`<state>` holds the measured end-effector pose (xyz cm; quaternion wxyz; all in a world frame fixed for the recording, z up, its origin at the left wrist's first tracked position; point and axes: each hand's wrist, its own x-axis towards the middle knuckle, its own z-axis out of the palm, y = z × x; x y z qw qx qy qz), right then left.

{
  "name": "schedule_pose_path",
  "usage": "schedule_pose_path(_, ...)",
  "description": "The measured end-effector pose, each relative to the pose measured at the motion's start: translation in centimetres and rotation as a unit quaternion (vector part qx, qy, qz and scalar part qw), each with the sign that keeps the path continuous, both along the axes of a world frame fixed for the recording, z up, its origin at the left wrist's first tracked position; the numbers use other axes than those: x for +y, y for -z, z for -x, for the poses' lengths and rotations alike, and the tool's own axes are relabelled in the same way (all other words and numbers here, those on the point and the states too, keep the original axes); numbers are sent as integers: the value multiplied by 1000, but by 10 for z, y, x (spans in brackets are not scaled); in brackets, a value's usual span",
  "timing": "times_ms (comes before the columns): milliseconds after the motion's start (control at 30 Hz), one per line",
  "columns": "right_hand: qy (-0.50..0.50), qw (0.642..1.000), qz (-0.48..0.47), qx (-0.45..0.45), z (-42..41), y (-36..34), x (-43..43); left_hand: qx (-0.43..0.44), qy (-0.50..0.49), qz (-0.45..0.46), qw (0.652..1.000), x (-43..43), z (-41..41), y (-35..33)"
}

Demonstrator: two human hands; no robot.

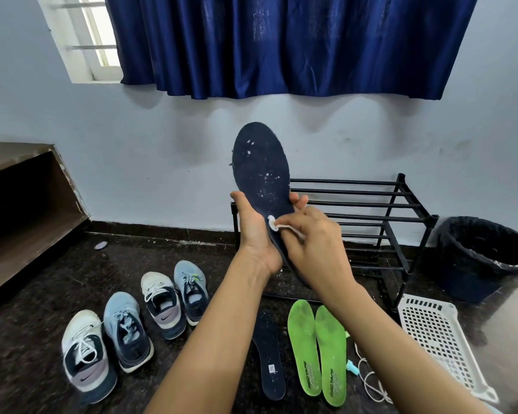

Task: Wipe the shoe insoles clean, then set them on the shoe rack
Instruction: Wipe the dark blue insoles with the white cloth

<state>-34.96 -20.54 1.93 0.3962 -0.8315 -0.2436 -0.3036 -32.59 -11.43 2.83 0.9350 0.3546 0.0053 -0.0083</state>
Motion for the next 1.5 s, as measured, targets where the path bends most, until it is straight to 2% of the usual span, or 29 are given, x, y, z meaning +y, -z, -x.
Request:
schedule_pose_path(133, 23, 999, -26, 5, -6, -1, -1, 13, 22, -47, 999, -6, 6, 1)
schedule_pose_path(333, -18, 1000, -11, 14, 14, 6, 3, 21, 5, -10, 1000, 2, 3, 1)
schedule_pose_path(500, 35, 999, -12, 12, -7, -5, 2, 31, 16, -65, 997, -5, 5, 3)
schedule_pose_path(700, -19, 1000, 0, 13, 13, 6, 3, 60, 5, -69, 996, 2, 4, 4)
schedule_pose_path(933, 6, 1000, -7, -7, 0, -2, 8, 75, -11, -69, 995, 0, 2, 7)
schedule_pose_path(1133, -50, 999, -6, -12, 18, 9, 5, 56, -4, -49, 997, 10, 1, 2)
schedule_pose_path(1300, -29, 999, -13, -11, 5, -3, 10, 66, -2, -93, 993, 0, 4, 6)
schedule_pose_path(1500, -31, 999, -7, -14, 7, 1, 8, 67, -5, -88, 994, 2, 2, 3)
